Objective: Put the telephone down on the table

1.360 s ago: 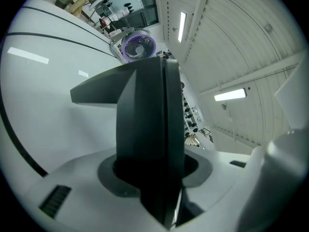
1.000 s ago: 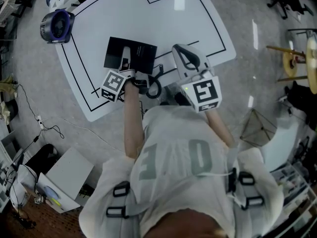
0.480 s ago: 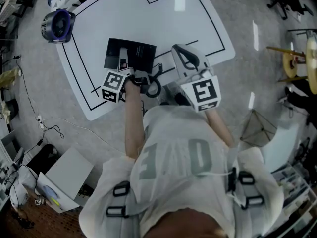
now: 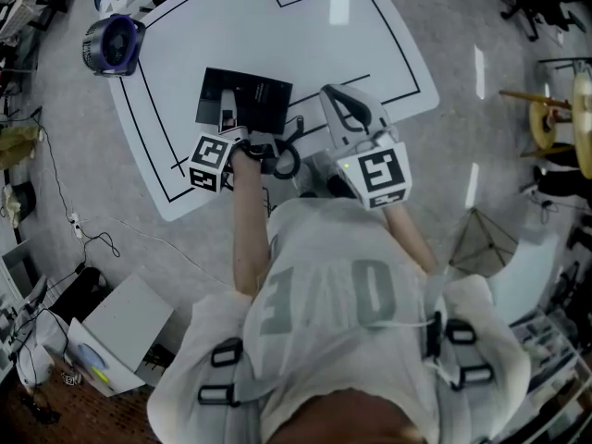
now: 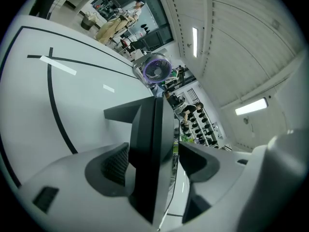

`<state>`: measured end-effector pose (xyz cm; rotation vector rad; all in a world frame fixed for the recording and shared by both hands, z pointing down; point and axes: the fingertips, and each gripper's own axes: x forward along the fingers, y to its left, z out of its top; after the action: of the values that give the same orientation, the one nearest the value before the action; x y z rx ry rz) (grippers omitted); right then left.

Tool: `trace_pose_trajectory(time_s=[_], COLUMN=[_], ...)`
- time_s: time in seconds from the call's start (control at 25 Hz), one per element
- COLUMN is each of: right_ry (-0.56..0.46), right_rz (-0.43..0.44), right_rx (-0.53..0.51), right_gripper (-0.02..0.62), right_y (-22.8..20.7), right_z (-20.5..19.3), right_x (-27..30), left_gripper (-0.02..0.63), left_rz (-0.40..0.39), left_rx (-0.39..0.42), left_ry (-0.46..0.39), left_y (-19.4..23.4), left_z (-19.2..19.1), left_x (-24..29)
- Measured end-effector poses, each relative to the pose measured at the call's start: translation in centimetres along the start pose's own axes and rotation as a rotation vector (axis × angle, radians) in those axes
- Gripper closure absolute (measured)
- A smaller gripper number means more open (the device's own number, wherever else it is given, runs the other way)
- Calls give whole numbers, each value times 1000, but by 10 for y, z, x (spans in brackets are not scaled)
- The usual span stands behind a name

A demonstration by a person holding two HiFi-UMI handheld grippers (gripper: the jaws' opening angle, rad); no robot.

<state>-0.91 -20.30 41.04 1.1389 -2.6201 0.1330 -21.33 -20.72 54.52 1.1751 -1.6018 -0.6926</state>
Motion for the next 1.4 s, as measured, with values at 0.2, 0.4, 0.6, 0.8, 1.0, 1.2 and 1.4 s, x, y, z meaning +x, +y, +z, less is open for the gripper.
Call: trace_pose_trajectory(time_s=[0.2,0.4,0.6,0.8,1.0,1.2,1.4], right_ry=[-19,-23,-28,-25,-32,-34,-48], right_rz=[-9,5,17,29,38,48,73], right_rx=[17,0,-17,-29,-40,-40,-37], right_gripper=[588,588,588,588,588,588,588], right_y=[2,9,16,21,27,34,46], right_z=[1,1,3,2,6,8,12], right_x=[-7,-11,-16,-20,-24,-24,-22], left_gripper=[305,305,305,305,305,305,305], left_rz=[-28,-36,-30,-9,-12,-13,-26], left_rx=[-22,-38,-38,-31,-35,-31,73], left_ry=[6,8,2,-26,-42,-55,-83], left_y=[-8,-7,-4,1,1,1,-16], left_z=[-6,-9,-9,-4,2,7,22], left_x=[-8,-14,-23,-32,-40,-47,-59])
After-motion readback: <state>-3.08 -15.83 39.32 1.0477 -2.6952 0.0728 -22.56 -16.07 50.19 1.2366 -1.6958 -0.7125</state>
